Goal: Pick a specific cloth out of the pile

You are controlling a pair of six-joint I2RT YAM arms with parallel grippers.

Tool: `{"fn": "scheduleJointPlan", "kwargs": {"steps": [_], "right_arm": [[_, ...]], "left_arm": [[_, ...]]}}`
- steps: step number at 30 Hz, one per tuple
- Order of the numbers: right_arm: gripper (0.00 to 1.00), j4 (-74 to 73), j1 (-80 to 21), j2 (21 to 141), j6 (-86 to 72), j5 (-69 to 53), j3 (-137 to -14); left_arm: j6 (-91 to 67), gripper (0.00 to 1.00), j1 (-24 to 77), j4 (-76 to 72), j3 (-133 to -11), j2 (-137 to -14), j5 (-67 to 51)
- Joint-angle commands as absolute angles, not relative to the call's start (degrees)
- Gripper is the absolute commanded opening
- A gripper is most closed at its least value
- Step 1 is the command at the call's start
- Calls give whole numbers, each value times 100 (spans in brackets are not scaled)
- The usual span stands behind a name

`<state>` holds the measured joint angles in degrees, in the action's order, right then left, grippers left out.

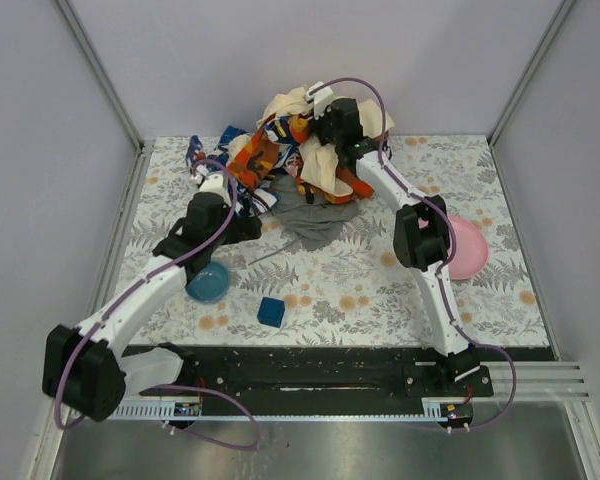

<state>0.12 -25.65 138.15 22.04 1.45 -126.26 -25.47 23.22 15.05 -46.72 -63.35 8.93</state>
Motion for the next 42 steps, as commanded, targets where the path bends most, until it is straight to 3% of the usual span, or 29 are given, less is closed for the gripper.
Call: {"fn": "scheduleJointPlan", "kwargs": {"steps": [1,4,6,9,12,25,28,30,33,36,42], "right_arm": [[0,-1761,-2171,15131,564,-1246,-14585],[0,-2959,-2145,15898,317,-1144,-15625],[0,-3024,-2136,15856,36,-871,-15286],[13,-2892,-2048,15575,-675,-1088,-14583],[13,-2909,-1978,15557,-904,-1537,-14475],[13,-2874,-1881,15522,-1459,-1485,-14370],[13,-2830,-1890,15478,-1512,-1573,-14309],[13,-2813,-1881,15451,-1547,-1564,-14291],[13,-2804,-1872,15416,-1564,-1451,-14273],[13,-2795,-1881,15425,-1556,-1293,-14273],[14,-2848,-1863,15443,-1459,-932,-14239]], "left_arm": [[-2496,99,2294,835,-5334,-7257,-200],[-2557,99,2294,651,-5729,-8030,-614],[-2575,99,2294,510,-5984,-8672,-939],[-2636,99,2294,492,-6581,-9559,-1519],[-2812,99,2303,449,-7021,-10255,-1775],[-3559,98,2672,562,-8164,-11899,-1284],[-3630,91,2689,694,-8410,-12146,-1248],[-3656,77,2707,756,-8525,-12243,-1414],[-3691,45,2733,616,-8456,-12147,-1983],[-3805,0,2725,81,-8009,-11613,-2661],[-3420,0,2900,-457,-6997,-9627,-2847]]}}
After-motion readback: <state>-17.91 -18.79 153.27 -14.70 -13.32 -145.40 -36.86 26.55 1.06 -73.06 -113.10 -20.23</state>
